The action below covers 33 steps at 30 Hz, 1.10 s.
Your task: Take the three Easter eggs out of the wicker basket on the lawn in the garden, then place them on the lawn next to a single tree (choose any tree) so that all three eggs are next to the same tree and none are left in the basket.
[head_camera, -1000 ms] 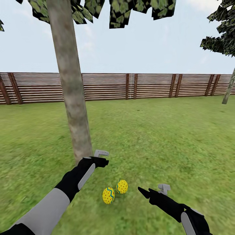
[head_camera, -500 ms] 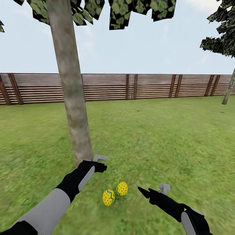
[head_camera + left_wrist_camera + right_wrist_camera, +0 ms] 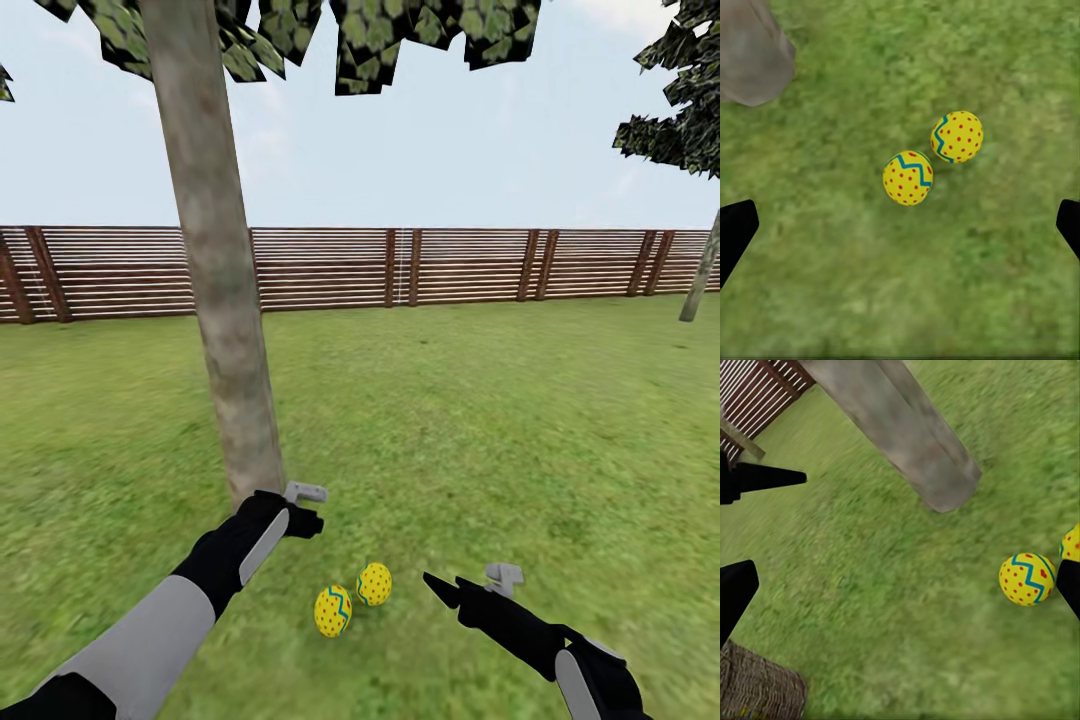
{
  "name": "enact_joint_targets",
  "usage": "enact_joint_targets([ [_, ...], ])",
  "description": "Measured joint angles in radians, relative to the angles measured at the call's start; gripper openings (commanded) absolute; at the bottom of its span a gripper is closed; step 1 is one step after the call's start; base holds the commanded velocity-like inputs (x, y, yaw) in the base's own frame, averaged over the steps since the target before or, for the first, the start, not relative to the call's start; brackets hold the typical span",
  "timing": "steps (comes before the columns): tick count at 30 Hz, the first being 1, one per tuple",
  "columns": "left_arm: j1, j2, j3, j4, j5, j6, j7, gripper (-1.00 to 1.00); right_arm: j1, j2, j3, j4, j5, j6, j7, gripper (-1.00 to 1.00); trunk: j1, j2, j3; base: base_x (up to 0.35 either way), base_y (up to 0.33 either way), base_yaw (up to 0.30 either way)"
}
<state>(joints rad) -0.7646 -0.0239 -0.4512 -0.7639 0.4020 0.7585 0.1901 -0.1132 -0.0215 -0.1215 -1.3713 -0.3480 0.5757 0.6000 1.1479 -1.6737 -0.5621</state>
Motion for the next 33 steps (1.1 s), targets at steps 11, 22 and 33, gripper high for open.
enact_joint_targets([
  [11, -0.026, 0.001, 0.000, 0.038, -0.001, 0.087, -0.006, 1.00, 0.000, -0.001, -0.010, 0.008, 0.001, -0.008, 0.000, 1.00, -0.042, 0.077, 0.034, 0.000, 0.000, 0.000],
  [22, -0.094, -0.005, 0.002, 0.227, 0.002, 0.097, -0.007, 1.00, 0.000, -0.002, -0.041, 0.011, 0.003, -0.013, 0.002, 1.00, -0.084, 0.154, 0.069, 0.000, 0.000, 0.000],
  [33, -0.101, -0.007, 0.001, 0.250, -0.001, 0.098, -0.007, 1.00, -0.001, -0.003, -0.044, 0.027, 0.003, -0.012, 0.002, 1.00, -0.127, 0.231, 0.103, 0.000, 0.000, 0.000],
])
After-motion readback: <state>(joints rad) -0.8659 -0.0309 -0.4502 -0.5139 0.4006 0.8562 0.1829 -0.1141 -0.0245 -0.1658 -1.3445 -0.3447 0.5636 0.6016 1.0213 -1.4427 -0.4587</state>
